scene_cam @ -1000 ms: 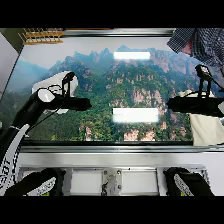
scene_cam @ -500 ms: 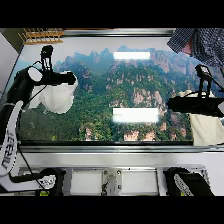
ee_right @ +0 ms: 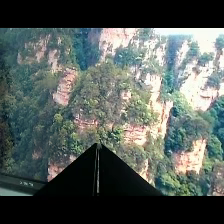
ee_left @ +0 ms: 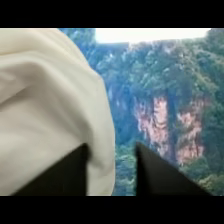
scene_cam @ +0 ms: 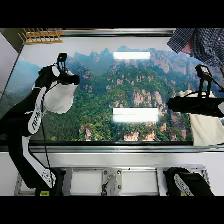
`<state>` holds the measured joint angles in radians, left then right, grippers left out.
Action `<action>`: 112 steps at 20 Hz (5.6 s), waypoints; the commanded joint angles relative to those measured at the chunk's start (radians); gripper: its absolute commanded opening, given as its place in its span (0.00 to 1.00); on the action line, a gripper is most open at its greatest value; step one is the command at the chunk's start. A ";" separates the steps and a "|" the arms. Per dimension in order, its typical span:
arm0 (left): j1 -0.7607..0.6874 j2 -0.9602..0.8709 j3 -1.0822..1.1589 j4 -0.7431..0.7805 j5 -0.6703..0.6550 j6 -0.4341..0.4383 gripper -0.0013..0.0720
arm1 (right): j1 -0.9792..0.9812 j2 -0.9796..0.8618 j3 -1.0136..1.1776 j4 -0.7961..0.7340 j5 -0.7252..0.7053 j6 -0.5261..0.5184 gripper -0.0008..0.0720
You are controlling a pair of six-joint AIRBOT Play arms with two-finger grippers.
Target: Fold the clothes and pants, and hang the long-sleeved shirts on hangers.
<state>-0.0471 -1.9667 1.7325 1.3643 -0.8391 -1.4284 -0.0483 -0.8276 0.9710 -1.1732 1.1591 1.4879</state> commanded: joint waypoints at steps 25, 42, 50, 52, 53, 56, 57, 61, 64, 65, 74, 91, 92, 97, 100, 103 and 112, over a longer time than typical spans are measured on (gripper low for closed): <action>-0.061 0.838 -0.816 0.002 -0.058 -0.194 0.90 | 0.001 -0.001 0.000 0.061 -0.034 -0.123 0.03; 0.068 0.411 -0.759 -0.406 0.055 0.091 0.77 | 0.043 -0.122 0.000 0.130 -0.018 -0.101 0.03; 0.145 0.522 -0.801 -0.396 0.045 0.090 0.03 | 0.259 -0.529 0.135 0.139 -0.168 -0.047 0.34; 0.151 0.576 -0.853 -0.387 0.052 0.090 0.03 | 0.284 -0.683 0.261 0.150 -0.187 -0.052 0.73; 0.150 0.594 -0.877 -0.388 0.058 0.090 0.03 | 0.296 -0.753 0.324 0.150 -0.211 -0.052 0.73; 0.148 0.618 -0.930 -0.388 0.058 0.090 0.03 | 0.321 -0.958 0.520 0.247 -0.261 -0.052 0.73; 0.148 0.619 -0.941 -0.388 0.057 0.090 0.03 | 0.327 -1.023 0.586 0.291 -0.267 -0.053 0.73; 0.148 0.619 -0.946 -0.389 0.059 0.090 0.03 | 0.352 -1.203 0.769 0.420 -0.269 -0.079 0.73; 0.148 0.619 -0.946 -0.389 0.066 0.090 0.03 | 0.383 -1.262 0.819 0.491 -0.270 -0.122 0.71; 0.148 0.619 -0.946 -0.389 0.066 0.090 0.03 | 0.391 -1.267 0.821 0.504 -0.275 -0.143 0.71; 0.244 0.834 -0.726 -0.388 0.007 0.089 0.03 | 0.362 -0.926 0.856 -0.039 -0.150 -0.139 0.02; 0.280 1.571 -0.588 -0.388 -0.262 -0.118 0.03 | 0.334 -0.122 0.855 -0.397 0.269 0.083 0.02; 0.280 1.550 -0.588 -0.388 -0.311 -0.118 0.03 | 0.334 -0.137 0.855 -0.414 0.255 0.094 0.02; 0.277 1.286 -0.589 -0.357 -0.520 -0.112 0.03 | 0.327 -0.388 0.855 -0.416 0.034 0.107 0.02; 0.238 1.100 -0.660 -0.293 -0.410 -0.105 0.03 | 0.298 -0.603 0.855 -0.411 -0.129 0.140 0.07; 0.198 0.904 -0.733 -0.288 -0.104 -0.079 0.67 | 0.275 -0.745 0.855 -0.409 -0.242 0.136 0.90; 0.432 0.658 -0.655 -0.283 -0.288 -0.011 0.86 | 0.167 -0.550 0.681 -0.412 -0.071 0.133 0.80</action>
<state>0.3141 -1.2724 1.1282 1.0756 -1.0168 -1.4754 0.1455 -1.4616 1.7561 -1.5871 1.0245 1.6218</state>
